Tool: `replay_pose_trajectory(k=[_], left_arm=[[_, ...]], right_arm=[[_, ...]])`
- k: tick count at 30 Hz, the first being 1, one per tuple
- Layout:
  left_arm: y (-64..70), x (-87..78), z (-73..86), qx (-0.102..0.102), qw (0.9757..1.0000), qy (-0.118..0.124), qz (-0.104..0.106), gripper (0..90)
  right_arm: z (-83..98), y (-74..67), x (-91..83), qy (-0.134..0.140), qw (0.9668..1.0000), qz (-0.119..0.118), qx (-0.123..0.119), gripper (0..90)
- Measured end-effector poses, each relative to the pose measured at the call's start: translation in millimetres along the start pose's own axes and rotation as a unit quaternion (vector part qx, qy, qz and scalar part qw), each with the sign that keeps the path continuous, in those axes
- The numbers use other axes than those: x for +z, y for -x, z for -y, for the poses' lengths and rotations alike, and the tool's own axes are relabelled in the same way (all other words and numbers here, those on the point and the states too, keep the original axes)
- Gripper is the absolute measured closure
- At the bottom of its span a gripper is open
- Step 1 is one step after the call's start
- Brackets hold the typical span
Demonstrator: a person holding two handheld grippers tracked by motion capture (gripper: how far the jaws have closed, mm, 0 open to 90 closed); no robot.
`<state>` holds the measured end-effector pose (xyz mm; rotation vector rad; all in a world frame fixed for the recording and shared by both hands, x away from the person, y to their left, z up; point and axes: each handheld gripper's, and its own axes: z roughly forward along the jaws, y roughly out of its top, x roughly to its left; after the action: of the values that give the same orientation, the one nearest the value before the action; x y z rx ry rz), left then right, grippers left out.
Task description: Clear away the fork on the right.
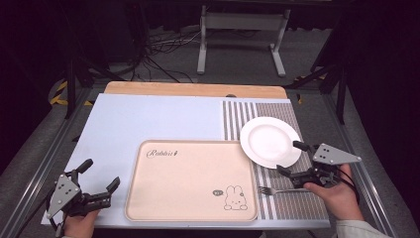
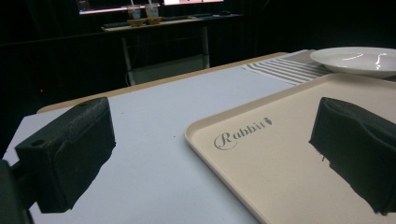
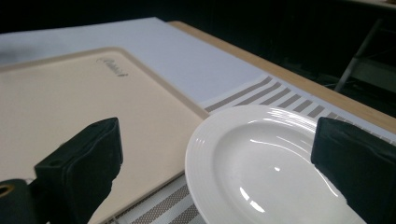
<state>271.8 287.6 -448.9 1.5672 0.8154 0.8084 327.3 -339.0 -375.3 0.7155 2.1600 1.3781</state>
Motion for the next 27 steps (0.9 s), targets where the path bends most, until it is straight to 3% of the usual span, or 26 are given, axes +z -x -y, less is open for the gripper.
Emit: replay_pose_trajectory(k=[7, 13, 16, 17, 18, 23, 27], left_arm=[[0.6, -0.1, -0.3, -0.002, 1.0, 0.001, -0.001, 0.8], [0.0, -0.6, -0.3, -0.001, 1.0, 0.0, -0.002, 0.8], [-0.2, -0.5, -0.2, -0.003, 1.0, -0.001, -0.002, 0.8], [0.0, -0.3, -0.2, -0.003, 1.0, 0.0, -0.001, 0.8], [0.0, -0.3, -0.2, -0.003, 1.0, 0.0, -0.001, 0.9], [0.2, -0.2, -0.2, -0.001, 1.0, -0.002, -0.001, 0.9], [-0.4, -0.6, -0.1, -0.002, 1.0, -0.001, -0.002, 0.9]], right_arm=[[-18.8, -2.3, 8.7, -0.054, 0.9975, -0.03, -0.035, 7.9], [-26.3, -3.1, 13.2, -0.118, 0.9898, -0.047, -0.063, 7.6], [-26.3, -3.5, 15.9, -0.155, 0.9831, -0.057, -0.079, 7.6], [-26.3, -3.3, 17.1, -0.173, 0.9793, -0.06, -0.086, 7.6], [-26.3, -3.3, 17.1, -0.173, 0.9793, -0.06, -0.086, 7.6], [-25.9, -2.2, 19.4, -0.24, 0.9622, -0.079, -0.101, 10.6], [-24.5, -2.2, 19.6, -0.274, 0.9511, -0.089, -0.111, 10.7]])
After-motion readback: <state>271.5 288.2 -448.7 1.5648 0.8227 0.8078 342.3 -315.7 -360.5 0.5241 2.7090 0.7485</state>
